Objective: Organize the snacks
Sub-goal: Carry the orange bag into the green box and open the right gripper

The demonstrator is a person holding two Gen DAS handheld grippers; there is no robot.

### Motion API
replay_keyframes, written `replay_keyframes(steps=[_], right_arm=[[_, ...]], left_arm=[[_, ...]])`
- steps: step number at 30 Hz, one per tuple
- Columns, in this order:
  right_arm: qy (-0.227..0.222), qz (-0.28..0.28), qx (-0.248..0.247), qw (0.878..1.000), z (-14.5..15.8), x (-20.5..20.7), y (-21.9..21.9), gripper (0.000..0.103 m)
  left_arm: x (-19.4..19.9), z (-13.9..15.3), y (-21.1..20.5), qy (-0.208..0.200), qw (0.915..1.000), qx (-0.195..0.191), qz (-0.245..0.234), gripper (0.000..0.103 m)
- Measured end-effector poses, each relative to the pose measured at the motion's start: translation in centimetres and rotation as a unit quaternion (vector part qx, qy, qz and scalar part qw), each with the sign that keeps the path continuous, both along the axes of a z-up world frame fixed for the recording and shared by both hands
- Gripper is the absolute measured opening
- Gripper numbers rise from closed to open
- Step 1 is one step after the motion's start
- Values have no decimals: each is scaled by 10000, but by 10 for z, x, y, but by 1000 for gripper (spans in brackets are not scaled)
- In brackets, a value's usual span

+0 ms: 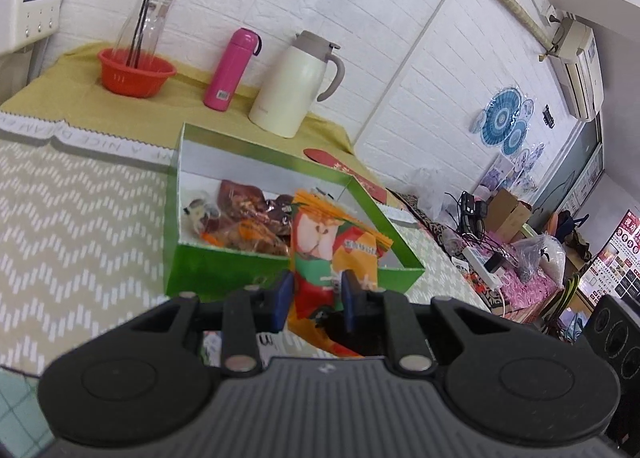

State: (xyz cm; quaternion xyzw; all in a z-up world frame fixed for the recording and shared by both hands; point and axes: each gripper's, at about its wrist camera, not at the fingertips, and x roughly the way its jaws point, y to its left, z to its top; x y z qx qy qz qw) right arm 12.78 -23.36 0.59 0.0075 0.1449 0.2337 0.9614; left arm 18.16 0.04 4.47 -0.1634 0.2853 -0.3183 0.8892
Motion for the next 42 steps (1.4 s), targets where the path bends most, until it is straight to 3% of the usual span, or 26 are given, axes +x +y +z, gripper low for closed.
replay_keyframes(steps=[6, 18, 20, 21, 22, 23, 25, 30, 31, 32, 42], right_arm=[[125, -285, 233, 9992, 2, 43, -15, 50], [473, -437, 208, 9977, -12, 99, -31, 51], [569, -444, 171, 9972, -17, 105, -31, 55], [605, -444, 158, 9971, -20, 107, -31, 63], [614, -435, 142, 9971, -22, 107, -31, 73], [586, -420, 129, 9973, -23, 106, -31, 79], [447, -451, 94, 9979, -23, 101, -30, 103], [292, -564, 20, 9980, -19, 98, -27, 103], [286, -578, 18, 9979, -19, 97, -27, 103], [281, -587, 19, 9979, -18, 96, -26, 103], [116, -598, 18, 9981, -6, 69, -25, 103]], left_arm=[[52, 4, -23, 119, 9999, 84, -29, 17], [120, -17, -41, 678, 9977, 85, 26, 16], [122, -19, -41, 688, 9976, 88, 72, 28], [122, -19, -40, 670, 9977, 47, 131, 59], [120, -19, -36, 598, 9980, -85, 182, 68], [117, -18, -33, 543, 9981, -226, 207, 69], [112, -13, -31, 456, 9982, -208, 338, 75], [101, -5, -33, 139, 9971, 267, 695, 85], [98, -4, -32, 131, 9966, 317, 750, 96], [95, -3, -32, 98, 9960, 338, 820, 98], [68, 11, -28, -171, 9932, 623, 971, 98]])
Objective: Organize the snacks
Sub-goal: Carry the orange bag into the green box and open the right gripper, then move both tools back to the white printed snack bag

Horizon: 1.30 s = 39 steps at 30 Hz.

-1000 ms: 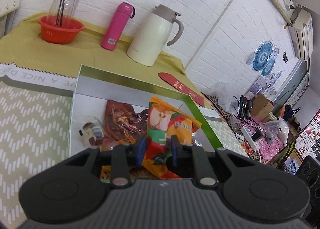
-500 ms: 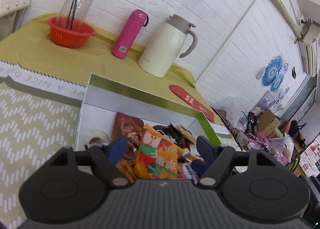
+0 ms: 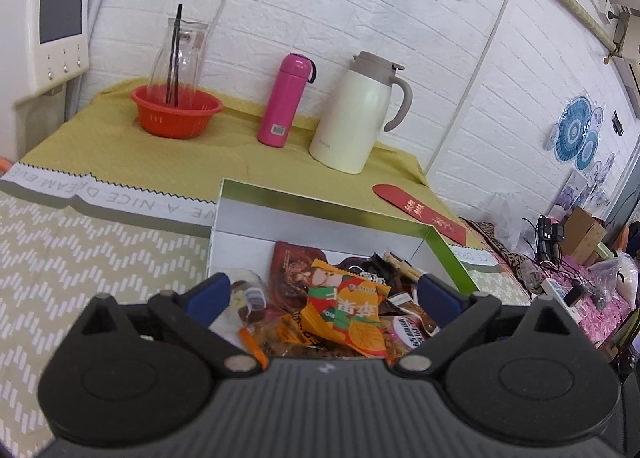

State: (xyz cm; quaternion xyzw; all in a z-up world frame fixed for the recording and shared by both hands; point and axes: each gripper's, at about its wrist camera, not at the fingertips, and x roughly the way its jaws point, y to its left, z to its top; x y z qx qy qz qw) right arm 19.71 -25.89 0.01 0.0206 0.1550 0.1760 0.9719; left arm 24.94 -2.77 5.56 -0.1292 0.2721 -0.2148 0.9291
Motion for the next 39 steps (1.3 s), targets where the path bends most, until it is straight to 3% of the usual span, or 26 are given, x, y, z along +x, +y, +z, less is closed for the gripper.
replay_keyframes(steps=[6, 14, 20, 23, 29, 39], right_arm=[[-27, 58, -72, 10000, 4, -18, 2, 103], [149, 198, -31, 9997, 4, -48, 6, 103], [638, 263, -198, 9974, -15, -84, 6, 103], [771, 379, -268, 9959, -26, -96, 6, 103], [989, 547, -329, 9931, -32, -85, 20, 103], [1061, 708, -687, 9895, -40, -47, 53, 103]], left_arm=[[-24, 6, 1, -78, 9997, 220, -27, 98], [-62, 8, 14, -34, 9999, 131, -96, 98], [-93, -11, 47, 131, 9995, 198, 208, 98], [-97, -29, 65, 398, 9988, 134, 253, 98], [-93, -61, 89, 1042, 9941, -287, 74, 98], [-92, -59, 94, 773, 9969, -92, -132, 97]])
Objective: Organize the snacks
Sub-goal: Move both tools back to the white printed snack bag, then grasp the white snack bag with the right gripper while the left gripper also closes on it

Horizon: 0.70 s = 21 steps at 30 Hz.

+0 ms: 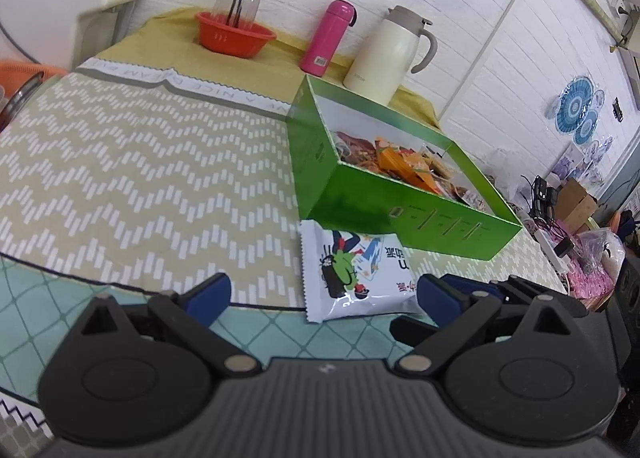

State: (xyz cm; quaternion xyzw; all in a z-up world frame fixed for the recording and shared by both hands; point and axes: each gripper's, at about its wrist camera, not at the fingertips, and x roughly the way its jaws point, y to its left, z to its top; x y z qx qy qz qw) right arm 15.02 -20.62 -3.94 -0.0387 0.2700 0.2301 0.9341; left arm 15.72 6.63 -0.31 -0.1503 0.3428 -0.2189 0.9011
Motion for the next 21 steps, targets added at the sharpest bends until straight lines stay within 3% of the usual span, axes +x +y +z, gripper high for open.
replay_keyframes(steps=[1, 2, 3, 4, 7, 12, 21], right_arm=[[28, -20, -19, 10000, -1, 2, 1, 102], [64, -27, -43, 10000, -3, 4, 1, 86], [121, -25, -58, 9999, -5, 5, 0, 53], [165, -14, -29, 9999, -6, 4, -2, 44], [114, 52, 80, 9999, -8, -4, -9, 31], [95, -23, 187, 9998, -8, -20, -26, 26], [204, -394, 353, 9984, -12, -60, -71, 28]], left_arm=[[1, -1, 0, 2, 10000, -4, -21, 97], [1, -1, -1, 8, 10000, -19, -45, 97], [2, -2, -1, 15, 10000, -43, -81, 97], [3, -2, -2, 24, 9999, -56, -123, 96], [6, -4, -10, 68, 9995, -60, -312, 90], [8, -9, -29, 221, 9977, -45, -636, 74], [-4, -14, -80, 368, 9885, 84, -1464, 70]])
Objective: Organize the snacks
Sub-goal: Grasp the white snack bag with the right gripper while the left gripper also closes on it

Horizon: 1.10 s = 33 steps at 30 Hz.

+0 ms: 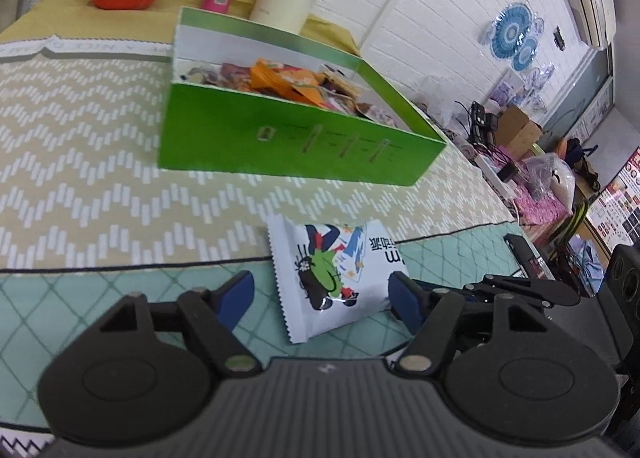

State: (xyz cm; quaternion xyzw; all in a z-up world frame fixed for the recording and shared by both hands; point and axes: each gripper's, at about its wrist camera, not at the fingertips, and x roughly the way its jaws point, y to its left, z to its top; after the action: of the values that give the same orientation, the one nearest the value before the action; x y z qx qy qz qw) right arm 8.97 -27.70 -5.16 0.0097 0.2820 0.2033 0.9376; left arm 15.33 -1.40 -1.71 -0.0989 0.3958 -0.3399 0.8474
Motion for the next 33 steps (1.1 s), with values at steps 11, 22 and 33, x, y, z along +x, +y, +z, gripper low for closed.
replay_keyframes(steps=[11, 22, 33], right_arm=[[-5, -161, 243, 9996, -4, -17, -19, 43], [59, -191, 494, 9986, -9, -11, -22, 55], [-176, -158, 413, 9989, 3, -15, -17, 24]], left_arm=[[-10, 1, -26, -63, 9989, 383, -261, 46], [-5, 0, -31, 25, 9995, 210, -221, 47], [-22, 22, -38, -459, 9987, 96, -199, 26]])
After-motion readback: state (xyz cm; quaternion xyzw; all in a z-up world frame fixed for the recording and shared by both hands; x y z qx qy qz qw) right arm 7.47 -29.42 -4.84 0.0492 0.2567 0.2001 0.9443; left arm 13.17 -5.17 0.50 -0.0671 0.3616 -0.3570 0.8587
